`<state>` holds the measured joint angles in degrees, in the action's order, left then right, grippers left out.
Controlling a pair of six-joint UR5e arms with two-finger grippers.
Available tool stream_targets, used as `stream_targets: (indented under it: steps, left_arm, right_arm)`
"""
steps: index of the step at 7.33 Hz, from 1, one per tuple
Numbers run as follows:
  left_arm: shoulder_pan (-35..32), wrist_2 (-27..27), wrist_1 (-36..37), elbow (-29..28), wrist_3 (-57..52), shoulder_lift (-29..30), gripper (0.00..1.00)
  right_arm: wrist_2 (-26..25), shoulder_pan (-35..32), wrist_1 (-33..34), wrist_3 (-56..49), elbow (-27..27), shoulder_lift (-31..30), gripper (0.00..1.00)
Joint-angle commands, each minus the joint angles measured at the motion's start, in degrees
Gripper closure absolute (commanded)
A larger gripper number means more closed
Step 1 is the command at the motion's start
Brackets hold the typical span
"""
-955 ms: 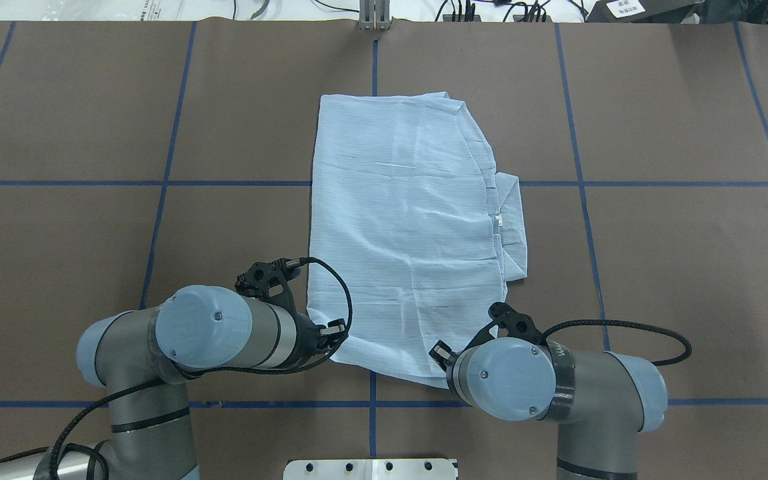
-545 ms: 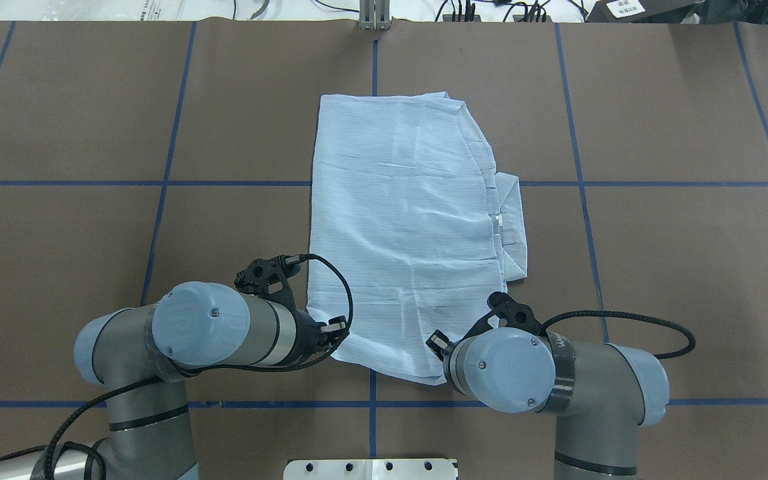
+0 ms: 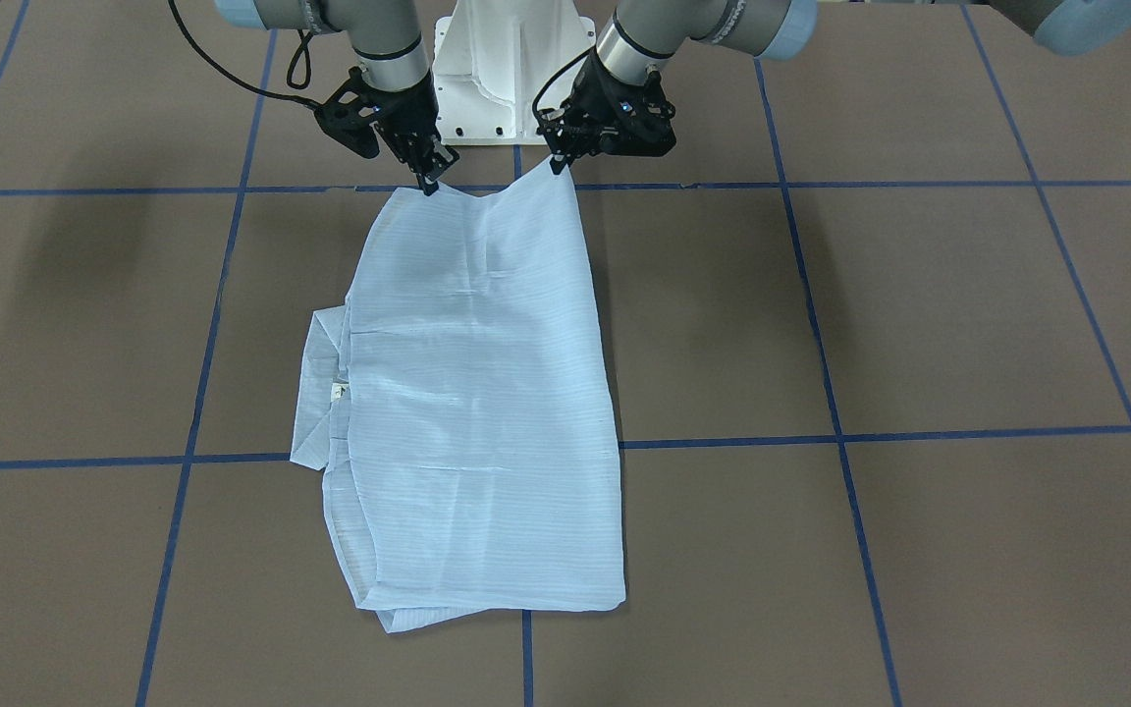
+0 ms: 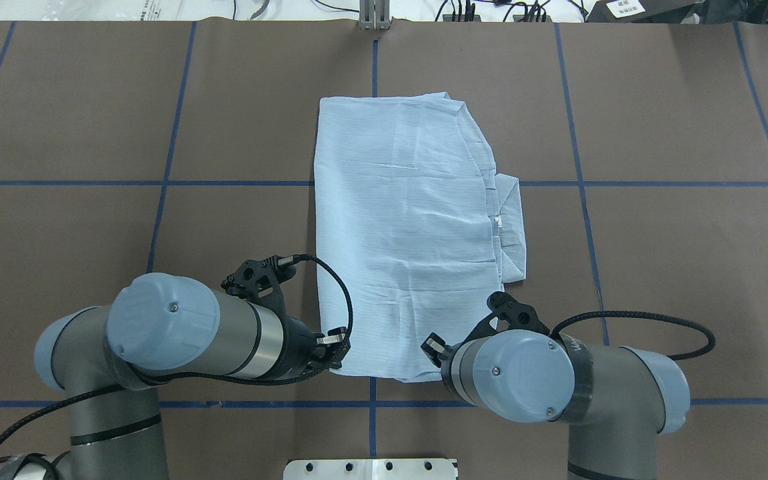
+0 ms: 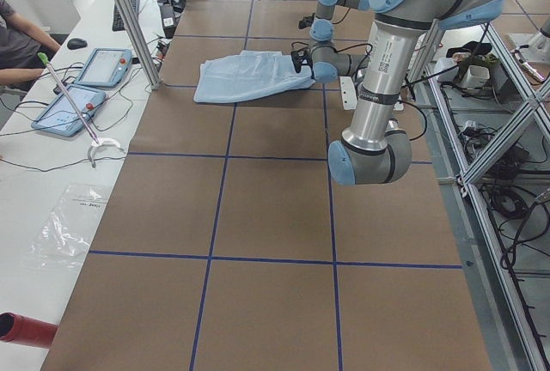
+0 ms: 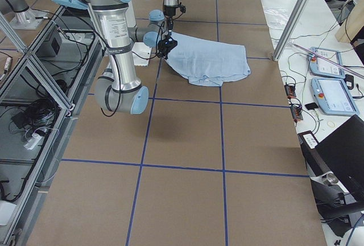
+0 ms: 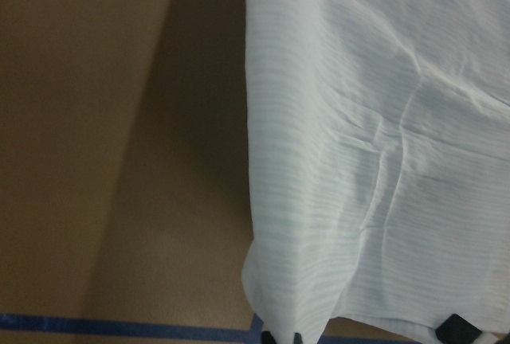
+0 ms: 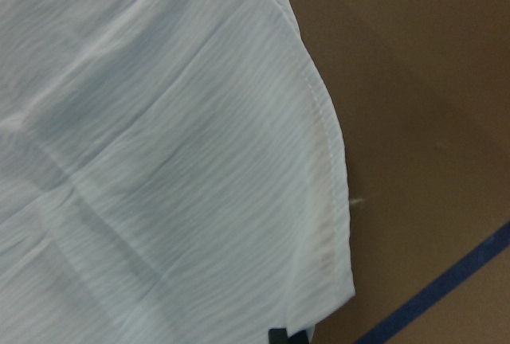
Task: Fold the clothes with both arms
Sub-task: 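Grasp the near shirt corners with both grippers, then lift the near shirt edge and fold it away from the robot with both grippers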
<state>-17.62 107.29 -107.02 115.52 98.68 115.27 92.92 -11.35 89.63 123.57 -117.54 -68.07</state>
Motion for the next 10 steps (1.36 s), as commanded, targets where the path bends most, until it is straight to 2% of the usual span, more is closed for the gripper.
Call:
stream_targets:
  steps: [1, 3, 5, 6, 8, 10]
  left_arm:
    - [0.6, 4.2, 7.0, 6.7, 0.2, 0.1, 1.00]
    - [2.1, 8.3, 14.1, 12.0, 2.7, 0.2, 1.00]
    - [3.3, 8.5, 22.4, 17.6, 4.2, 0.2, 1.00]
    - [3.6, 8.5, 23.0, 17.0, 4.2, 0.1, 1.00]
    - [2.9, 7.6, 22.0, 11.8, 3.4, 1.0, 1.00]
    - [-4.3, 7.3, 17.0, 7.3, -0.7, 1.3, 1.00]
  right_arm:
    - [4.8, 0.9, -0.1, -1.4, -5.9, -0.7, 1.00]
    - [9.5, 1.9, -0.1, -1.4, -10.8, -1.3, 1.00]
    - [11.5, 2.3, 0.0, -1.3, -13.9, -3.2, 1.00]
    - [11.5, 1.3, 0.0, -1.5, -13.6, -3.2, 1.00]
    - [11.5, -1.9, 0.0, -4.8, -10.4, -2.3, 1.00]
    - [10.8, -5.9, -0.2, -10.2, -6.4, 0.6, 1.00]
